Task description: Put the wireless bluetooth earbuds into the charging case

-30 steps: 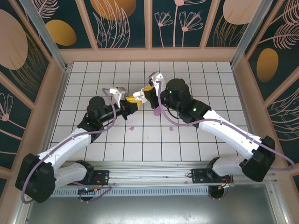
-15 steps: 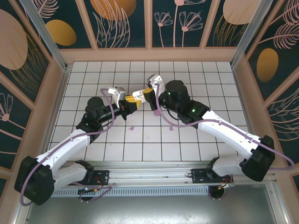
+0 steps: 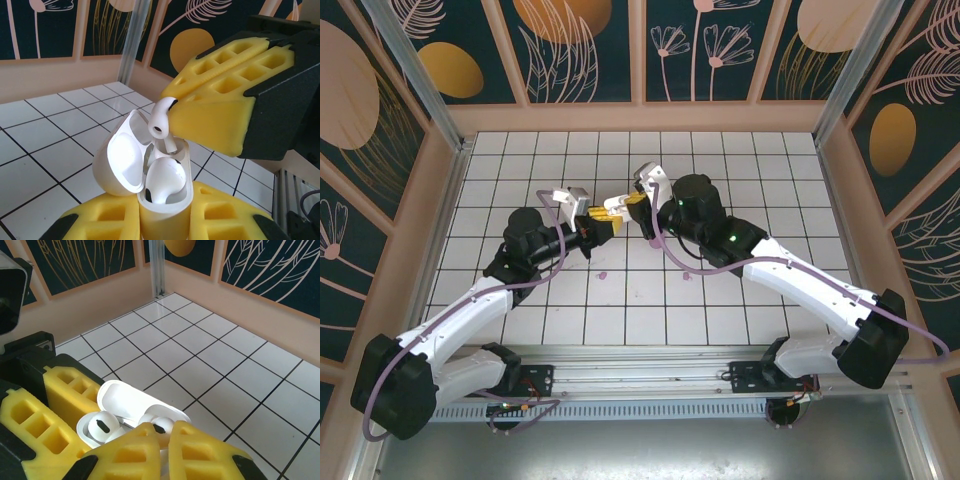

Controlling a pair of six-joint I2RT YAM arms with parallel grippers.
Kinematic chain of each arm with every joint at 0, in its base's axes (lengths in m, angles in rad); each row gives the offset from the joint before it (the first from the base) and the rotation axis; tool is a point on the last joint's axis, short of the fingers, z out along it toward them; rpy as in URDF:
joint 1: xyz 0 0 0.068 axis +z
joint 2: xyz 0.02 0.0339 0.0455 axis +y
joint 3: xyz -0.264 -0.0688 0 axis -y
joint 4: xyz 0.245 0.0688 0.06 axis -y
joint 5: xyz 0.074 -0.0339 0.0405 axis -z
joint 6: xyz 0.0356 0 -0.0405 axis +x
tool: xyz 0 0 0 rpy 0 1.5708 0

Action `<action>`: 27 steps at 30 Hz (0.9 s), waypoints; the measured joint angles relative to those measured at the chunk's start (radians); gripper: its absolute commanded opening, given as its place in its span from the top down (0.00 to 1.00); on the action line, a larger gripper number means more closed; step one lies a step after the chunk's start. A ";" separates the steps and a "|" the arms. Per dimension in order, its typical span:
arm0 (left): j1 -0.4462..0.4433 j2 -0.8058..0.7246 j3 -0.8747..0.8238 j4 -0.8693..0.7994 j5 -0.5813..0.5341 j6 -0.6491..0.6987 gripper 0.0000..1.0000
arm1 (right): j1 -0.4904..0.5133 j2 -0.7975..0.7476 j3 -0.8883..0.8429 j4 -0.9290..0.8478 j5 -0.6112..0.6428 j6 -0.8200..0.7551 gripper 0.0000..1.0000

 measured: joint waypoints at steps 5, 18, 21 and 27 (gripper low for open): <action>0.000 -0.003 0.000 -0.002 0.000 0.005 1.00 | 0.000 -0.003 -0.003 0.000 -0.003 -0.003 0.92; -0.002 -0.035 0.000 -0.022 0.003 0.014 1.00 | 0.006 -0.034 -0.021 -0.001 -0.032 -0.027 0.92; -0.002 -0.040 0.000 -0.026 0.003 0.014 1.00 | 0.006 -0.037 -0.023 -0.001 -0.038 -0.031 0.90; -0.008 -0.049 0.003 -0.027 0.008 0.021 1.00 | 0.008 -0.060 -0.031 -0.007 -0.054 -0.043 0.86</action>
